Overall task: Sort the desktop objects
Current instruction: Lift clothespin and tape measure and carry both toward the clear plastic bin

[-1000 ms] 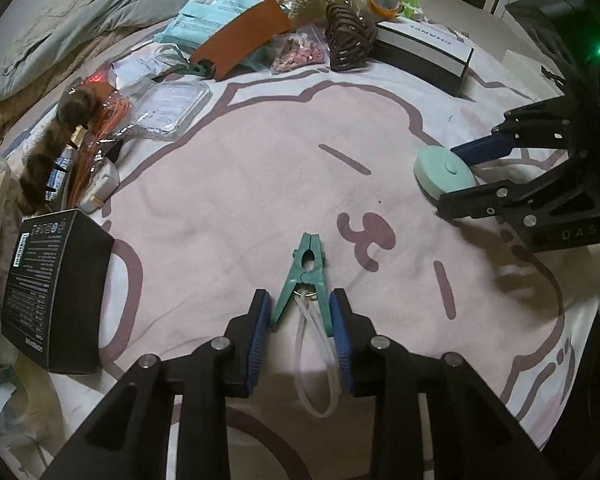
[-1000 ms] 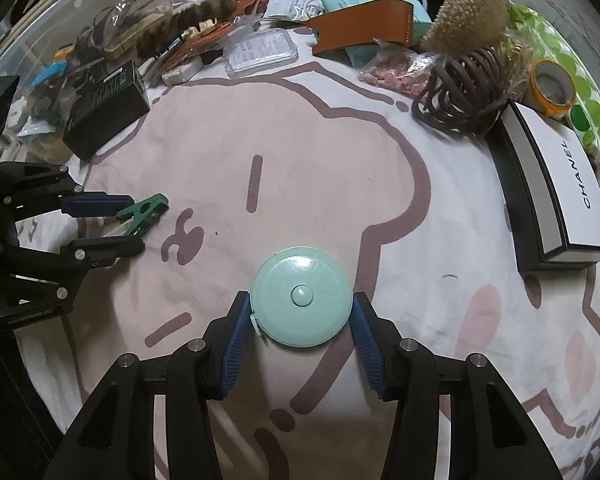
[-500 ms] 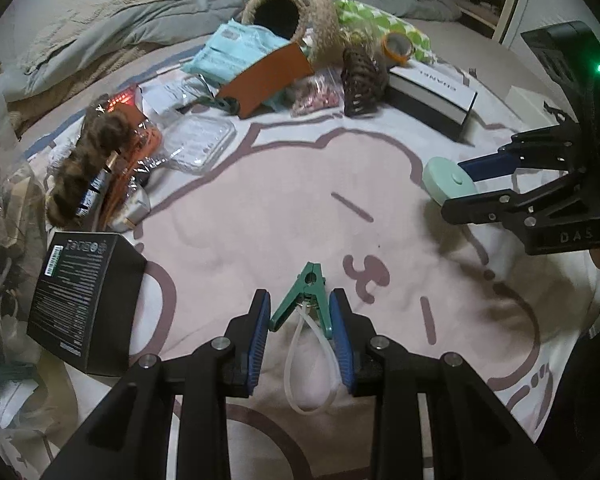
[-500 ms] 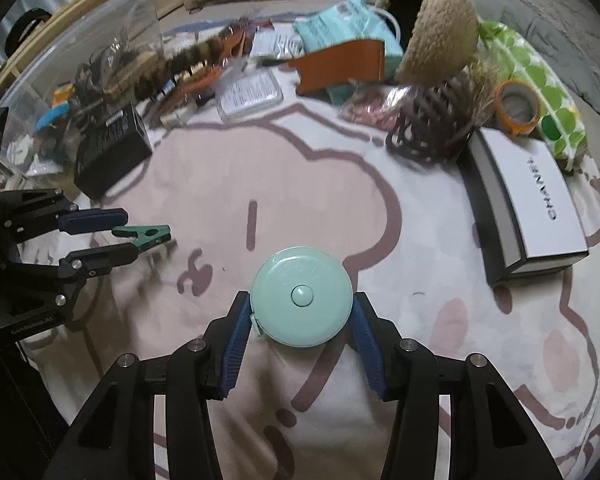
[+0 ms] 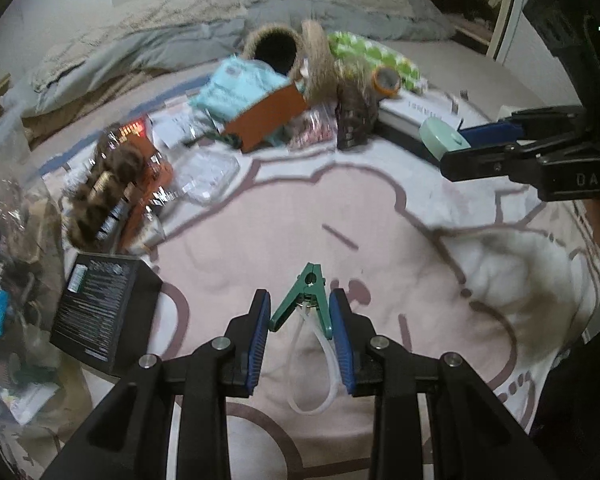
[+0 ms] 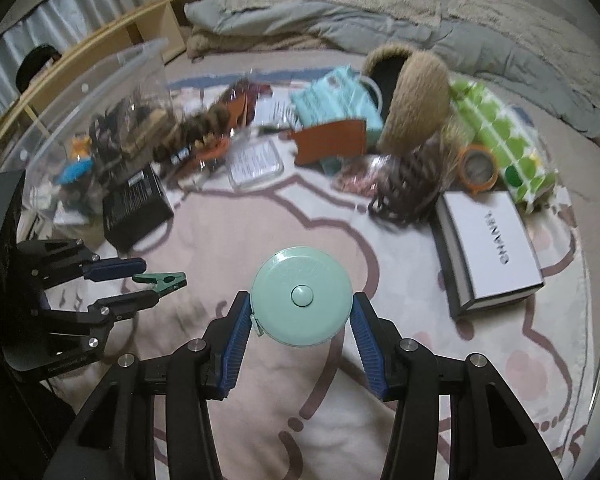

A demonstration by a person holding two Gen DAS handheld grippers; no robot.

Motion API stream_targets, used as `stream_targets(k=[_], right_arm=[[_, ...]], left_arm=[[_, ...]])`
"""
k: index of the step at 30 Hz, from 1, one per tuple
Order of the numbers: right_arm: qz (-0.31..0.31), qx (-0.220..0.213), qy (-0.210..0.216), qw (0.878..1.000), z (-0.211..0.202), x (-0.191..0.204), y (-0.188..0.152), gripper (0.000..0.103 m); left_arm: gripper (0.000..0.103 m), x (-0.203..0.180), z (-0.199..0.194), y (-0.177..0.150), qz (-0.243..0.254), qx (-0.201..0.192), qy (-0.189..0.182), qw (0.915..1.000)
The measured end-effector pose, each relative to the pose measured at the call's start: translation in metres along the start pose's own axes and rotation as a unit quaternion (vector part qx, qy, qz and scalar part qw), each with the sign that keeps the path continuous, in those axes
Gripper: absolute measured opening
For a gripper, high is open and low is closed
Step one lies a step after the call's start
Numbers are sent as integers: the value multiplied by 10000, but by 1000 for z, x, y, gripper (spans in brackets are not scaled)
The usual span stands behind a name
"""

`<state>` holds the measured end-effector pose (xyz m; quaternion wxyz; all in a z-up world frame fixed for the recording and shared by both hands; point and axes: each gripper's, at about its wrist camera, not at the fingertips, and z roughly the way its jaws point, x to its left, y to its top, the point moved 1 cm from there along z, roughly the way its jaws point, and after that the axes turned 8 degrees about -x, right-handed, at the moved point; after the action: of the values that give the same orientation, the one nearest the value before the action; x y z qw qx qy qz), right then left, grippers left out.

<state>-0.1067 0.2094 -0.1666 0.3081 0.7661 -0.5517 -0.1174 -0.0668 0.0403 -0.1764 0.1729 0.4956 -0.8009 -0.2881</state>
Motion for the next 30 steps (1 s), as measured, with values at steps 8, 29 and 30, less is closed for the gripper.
stream_targets(k=[8, 29, 30], right_arm=[[-112, -635, -79, 9979, -37, 9, 30, 51], [59, -1797, -204, 9835, -94, 27, 102, 51], [86, -1849, -192, 9825, -95, 28, 106, 51]], left_arm=[[30, 7, -41, 30, -214, -631, 51, 9978], [30, 23, -118, 92, -712, -1854, 442, 9791], [30, 24, -122, 94, -729, -1921, 492, 9774]])
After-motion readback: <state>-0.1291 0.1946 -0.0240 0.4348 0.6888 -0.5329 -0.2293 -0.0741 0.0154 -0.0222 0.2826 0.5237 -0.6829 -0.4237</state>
